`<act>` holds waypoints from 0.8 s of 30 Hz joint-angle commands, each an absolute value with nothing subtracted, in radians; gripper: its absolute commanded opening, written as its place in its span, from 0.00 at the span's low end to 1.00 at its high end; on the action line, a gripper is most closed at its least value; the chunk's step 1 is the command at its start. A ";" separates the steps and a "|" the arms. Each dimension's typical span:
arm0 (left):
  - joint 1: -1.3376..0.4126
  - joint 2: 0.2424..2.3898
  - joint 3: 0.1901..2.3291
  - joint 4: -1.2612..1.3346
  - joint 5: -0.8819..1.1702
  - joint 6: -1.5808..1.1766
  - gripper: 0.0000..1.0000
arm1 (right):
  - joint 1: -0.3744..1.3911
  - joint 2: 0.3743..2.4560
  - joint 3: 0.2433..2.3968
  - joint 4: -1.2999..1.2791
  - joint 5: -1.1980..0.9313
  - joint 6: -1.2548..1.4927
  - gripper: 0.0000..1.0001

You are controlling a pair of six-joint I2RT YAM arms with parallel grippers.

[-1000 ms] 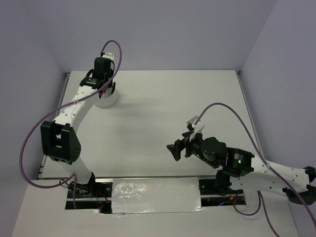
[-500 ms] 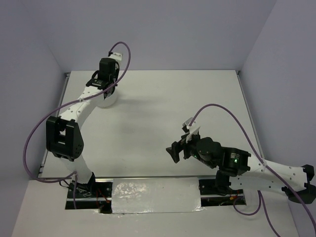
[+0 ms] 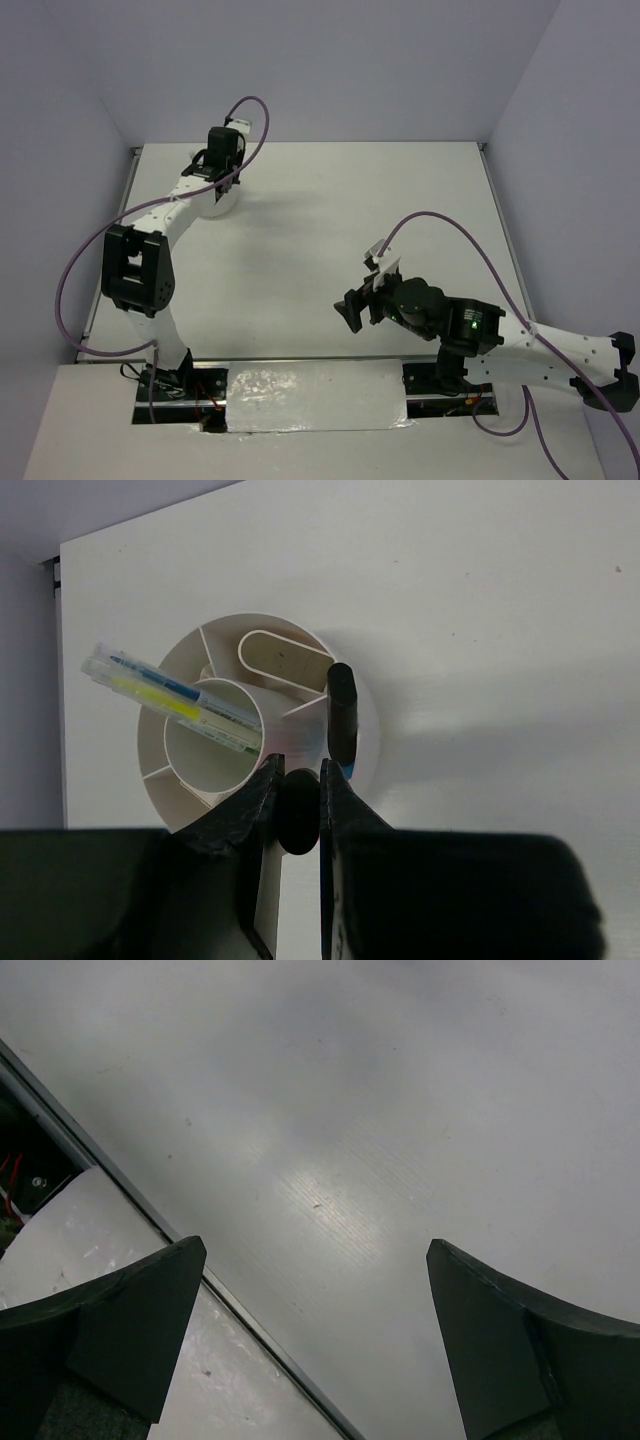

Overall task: Sort the stationery into containers
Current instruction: Place the stationery in the storage box, then reset both arms

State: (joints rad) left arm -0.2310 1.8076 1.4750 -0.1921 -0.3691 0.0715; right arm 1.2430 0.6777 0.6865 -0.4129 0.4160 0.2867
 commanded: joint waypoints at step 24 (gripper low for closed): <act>-0.207 1.517 1.612 -0.417 -0.282 -0.253 0.99 | 1.246 0.618 0.955 -0.575 0.576 0.307 1.00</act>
